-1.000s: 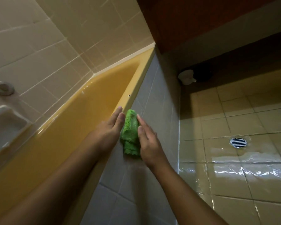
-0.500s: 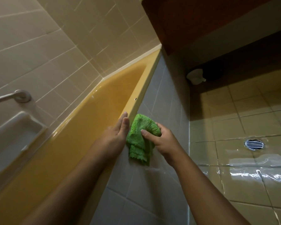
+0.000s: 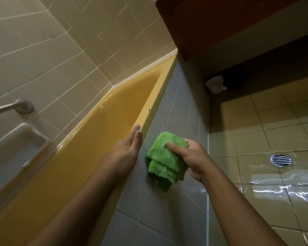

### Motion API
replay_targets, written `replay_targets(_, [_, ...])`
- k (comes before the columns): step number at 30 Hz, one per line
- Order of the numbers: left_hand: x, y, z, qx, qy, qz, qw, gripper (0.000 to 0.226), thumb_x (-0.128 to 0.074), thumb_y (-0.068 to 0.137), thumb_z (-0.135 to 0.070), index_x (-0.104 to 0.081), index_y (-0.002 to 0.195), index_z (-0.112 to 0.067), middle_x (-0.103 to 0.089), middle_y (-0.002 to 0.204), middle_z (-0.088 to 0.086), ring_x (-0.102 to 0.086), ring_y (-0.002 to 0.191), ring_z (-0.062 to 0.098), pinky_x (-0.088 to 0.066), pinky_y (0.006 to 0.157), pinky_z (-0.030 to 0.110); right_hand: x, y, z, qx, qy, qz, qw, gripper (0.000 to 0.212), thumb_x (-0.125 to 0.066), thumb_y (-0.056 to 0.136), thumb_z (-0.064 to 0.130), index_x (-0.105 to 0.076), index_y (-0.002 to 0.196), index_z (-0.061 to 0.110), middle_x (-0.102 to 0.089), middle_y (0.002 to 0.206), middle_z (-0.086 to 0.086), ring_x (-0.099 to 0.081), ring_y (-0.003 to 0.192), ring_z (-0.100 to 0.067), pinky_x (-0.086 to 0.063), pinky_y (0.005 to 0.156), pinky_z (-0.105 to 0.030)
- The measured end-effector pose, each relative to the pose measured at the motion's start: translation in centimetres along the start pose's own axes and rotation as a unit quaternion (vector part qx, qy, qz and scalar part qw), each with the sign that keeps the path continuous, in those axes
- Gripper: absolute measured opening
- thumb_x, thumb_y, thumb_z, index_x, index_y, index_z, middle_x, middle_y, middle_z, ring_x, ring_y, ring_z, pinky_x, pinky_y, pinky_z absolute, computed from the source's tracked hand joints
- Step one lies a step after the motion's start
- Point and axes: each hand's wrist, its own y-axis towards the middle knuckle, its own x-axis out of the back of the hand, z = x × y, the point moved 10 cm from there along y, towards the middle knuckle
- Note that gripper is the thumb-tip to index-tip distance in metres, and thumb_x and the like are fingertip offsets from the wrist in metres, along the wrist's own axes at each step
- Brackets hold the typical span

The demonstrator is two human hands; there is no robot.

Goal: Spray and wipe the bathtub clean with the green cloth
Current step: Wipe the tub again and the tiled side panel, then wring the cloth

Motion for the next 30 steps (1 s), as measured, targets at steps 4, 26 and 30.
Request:
replay_targets(4, [-0.1, 0.1, -0.3, 0.010, 0.011, 0.006, 1.000, 0.081, -0.001, 0.082, -0.090, -0.012, 0.157, -0.062, -0.036, 0.166, 0.006, -0.032, 0.153, 0.028, -0.027, 0.121, 0.045, 3.2, -1.4, 5.2, 0.182, -0.115, -0.222, 0.951, 0.031, -0.075, 0.095, 0.035, -0.061, 0.117, 0.018, -0.073, 0.098, 0.002, -0.074, 0.089, -0.013, -0.063, 0.074, -0.036])
replay_targets(26, [-0.3, 1.9, -0.5, 0.014, -0.001, 0.003, 1.000, 0.086, 0.006, 0.078, -0.096, -0.011, 0.156, -0.063, -0.030, 0.169, -0.001, -0.021, 0.158, 0.023, -0.021, 0.127, 0.054, -7.2, 0.5, 1.8, 0.262, -0.233, -0.101, 0.931, 0.051, -0.026, 0.092, 0.079, -0.033, 0.137, 0.056, -0.016, 0.170, 0.002, -0.012, 0.158, -0.021, -0.022, 0.124, -0.059])
replay_targets(30, [-0.2, 2.3, -0.5, 0.018, -0.039, -0.006, 0.999, 0.094, 0.002, 0.069, -0.101, -0.017, 0.153, -0.065, -0.034, 0.167, 0.001, -0.025, 0.157, 0.024, -0.023, 0.126, 0.054, -9.1, 0.2, 4.0, 0.337, -0.258, -0.080, 0.902, 0.051, -0.029, 0.101, 0.068, -0.032, 0.150, 0.055, -0.019, 0.170, 0.012, -0.011, 0.158, -0.011, -0.023, 0.126, -0.055])
